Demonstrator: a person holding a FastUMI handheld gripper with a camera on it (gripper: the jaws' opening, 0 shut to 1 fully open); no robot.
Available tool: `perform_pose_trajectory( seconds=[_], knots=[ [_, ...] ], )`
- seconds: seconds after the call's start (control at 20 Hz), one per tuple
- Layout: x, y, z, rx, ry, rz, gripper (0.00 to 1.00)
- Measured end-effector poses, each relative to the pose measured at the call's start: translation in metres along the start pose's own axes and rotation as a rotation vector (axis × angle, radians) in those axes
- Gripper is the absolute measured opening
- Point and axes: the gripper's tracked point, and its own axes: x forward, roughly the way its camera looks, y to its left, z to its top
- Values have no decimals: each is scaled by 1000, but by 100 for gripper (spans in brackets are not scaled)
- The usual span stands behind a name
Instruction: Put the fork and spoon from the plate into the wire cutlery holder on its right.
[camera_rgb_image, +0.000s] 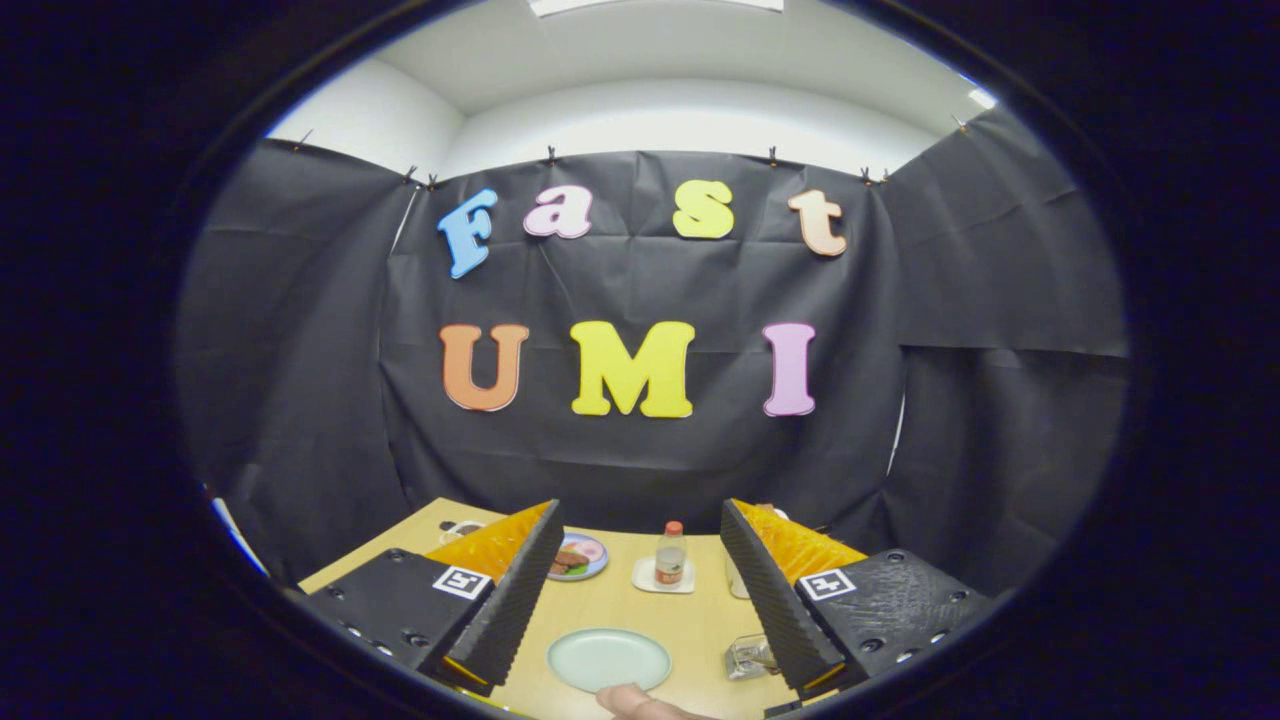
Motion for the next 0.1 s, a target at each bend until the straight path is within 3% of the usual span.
perform_pose_trajectory(
  seconds=[0.1],
  knots=[
    [2,1,-4,-1,9,-6,96]
  ],
)
